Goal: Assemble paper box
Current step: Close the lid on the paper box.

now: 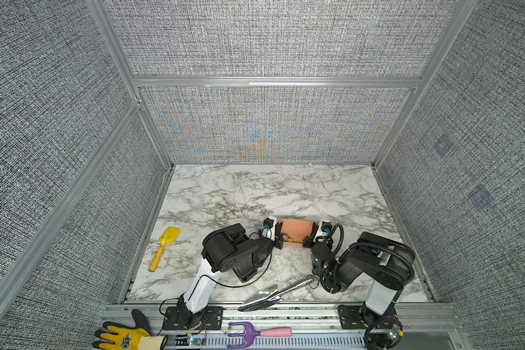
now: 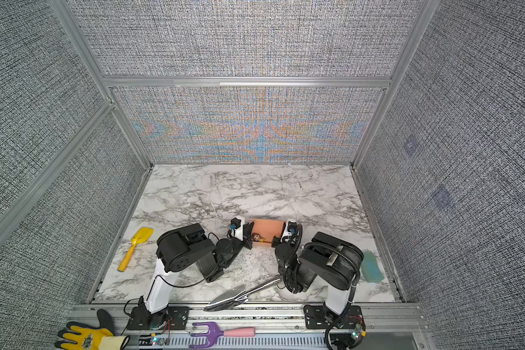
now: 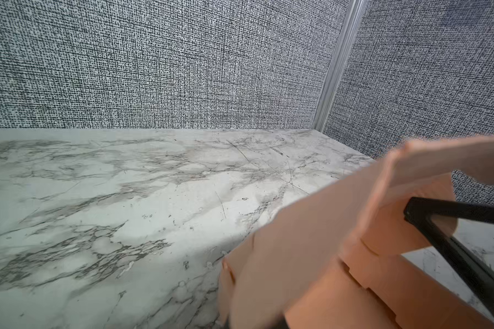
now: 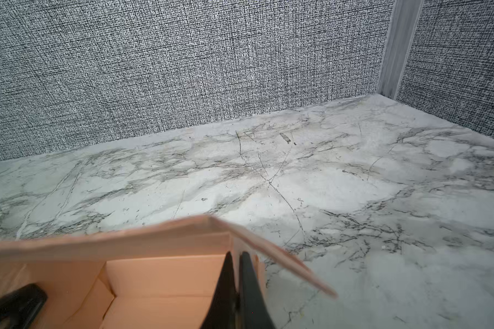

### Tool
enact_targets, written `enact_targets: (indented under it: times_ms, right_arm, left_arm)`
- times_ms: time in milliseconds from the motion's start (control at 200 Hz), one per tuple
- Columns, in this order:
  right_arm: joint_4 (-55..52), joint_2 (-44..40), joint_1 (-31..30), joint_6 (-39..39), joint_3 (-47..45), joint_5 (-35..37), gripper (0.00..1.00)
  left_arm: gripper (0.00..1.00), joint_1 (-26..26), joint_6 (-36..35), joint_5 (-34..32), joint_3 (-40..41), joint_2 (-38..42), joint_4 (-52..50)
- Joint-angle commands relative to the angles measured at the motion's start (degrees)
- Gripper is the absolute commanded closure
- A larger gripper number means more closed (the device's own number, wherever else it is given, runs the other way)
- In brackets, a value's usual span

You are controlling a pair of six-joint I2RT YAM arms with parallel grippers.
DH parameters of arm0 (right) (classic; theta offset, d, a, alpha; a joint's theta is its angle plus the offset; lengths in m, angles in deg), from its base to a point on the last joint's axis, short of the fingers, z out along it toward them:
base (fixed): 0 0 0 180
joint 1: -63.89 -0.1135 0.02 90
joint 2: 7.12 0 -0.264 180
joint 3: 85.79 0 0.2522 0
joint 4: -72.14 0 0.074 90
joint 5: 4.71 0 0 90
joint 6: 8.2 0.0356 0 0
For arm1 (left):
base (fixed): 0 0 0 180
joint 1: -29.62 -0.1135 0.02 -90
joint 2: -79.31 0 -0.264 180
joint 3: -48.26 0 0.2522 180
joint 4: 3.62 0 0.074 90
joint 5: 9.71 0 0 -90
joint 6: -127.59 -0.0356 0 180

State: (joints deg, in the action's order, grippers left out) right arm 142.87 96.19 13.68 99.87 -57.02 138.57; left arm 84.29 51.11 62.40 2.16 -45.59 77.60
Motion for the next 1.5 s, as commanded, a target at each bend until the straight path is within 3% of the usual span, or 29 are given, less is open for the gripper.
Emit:
enact_targets:
  times_ms: [0, 375, 515, 650, 1031, 1331, 1406, 1496]
  right_arm:
    - [4.45, 1.09, -0.4, -1.0, 0.29, -6.64, 1.0]
    - [4.45, 3.44, -0.27, -0.97, 0.48, -6.78, 1.0]
    - [4.45, 3.27, -0.3, -1.23, 0.28, -6.47, 1.0]
    - [4.41, 3.41, -0.25, -1.08, 0.04, -6.35, 1.0]
    - [4.53, 3.3, -0.24, -1.58, 0.02, -6.69, 1.0]
    - [4.5, 3.51, -0.31, -2.15, 0.04, -7.05, 1.0]
    - [4.47, 3.74, -0.31, -2.07, 0.08, -7.13, 1.0]
    - [4.54, 3.96, -0.3, -2.05, 0.2, -7.39, 1.0]
  left_arm:
    - [0.93, 0.74, -1.55, 6.29, -0.31, -1.22, 6.82]
    - [0.73, 0.87, -1.71, 4.75, 3.12, 0.22, 6.96]
    - [0.52, 0.87, -1.42, 5.04, 5.58, 2.01, 6.91]
    - [0.44, 0.88, -1.15, 5.82, 8.08, 4.38, 6.9]
    - [0.36, 0.6, 0.94, 10.88, 16.45, 13.47, 6.8]
    - [0.39, -0.9, 5.04, 11.63, 24.35, 24.9, 4.56]
    - [0.41, -2.16, 7.05, 10.68, 26.58, 31.65, -1.19]
    - [0.41, -3.63, 8.54, 10.01, 25.96, 42.84, -17.07]
